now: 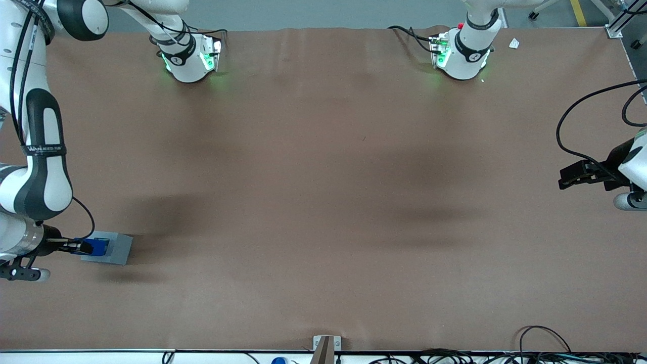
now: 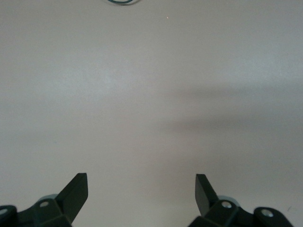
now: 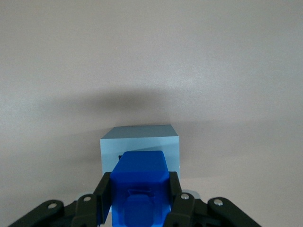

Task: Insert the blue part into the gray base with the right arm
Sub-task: 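Align the blue block over the base's hole and lower it in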

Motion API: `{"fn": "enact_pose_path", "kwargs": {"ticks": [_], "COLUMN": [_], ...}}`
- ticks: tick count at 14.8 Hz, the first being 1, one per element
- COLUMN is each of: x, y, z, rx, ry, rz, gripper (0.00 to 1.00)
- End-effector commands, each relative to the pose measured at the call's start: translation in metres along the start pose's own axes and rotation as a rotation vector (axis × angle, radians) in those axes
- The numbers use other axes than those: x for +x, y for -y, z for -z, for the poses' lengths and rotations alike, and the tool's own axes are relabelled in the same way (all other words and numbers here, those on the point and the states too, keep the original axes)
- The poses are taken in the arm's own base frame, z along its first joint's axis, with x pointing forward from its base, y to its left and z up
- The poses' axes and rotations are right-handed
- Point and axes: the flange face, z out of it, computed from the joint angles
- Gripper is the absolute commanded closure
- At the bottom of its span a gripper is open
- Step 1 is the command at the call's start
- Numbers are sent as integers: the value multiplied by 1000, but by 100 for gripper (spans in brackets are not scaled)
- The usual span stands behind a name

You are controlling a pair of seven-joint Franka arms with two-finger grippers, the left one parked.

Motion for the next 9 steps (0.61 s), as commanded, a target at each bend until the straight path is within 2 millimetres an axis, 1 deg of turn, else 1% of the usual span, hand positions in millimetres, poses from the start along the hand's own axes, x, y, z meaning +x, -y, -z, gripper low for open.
{"fn": "enact_pose_path", "kwargs": {"ticks": [1,3,9], "x": [1,1,1], "y": [2,7,5], "z": [-2,0,-1], "rx": [16,10,6], "ry": [-5,3,8], "rz": [7,16,18], "gripper": [100,100,100]}}
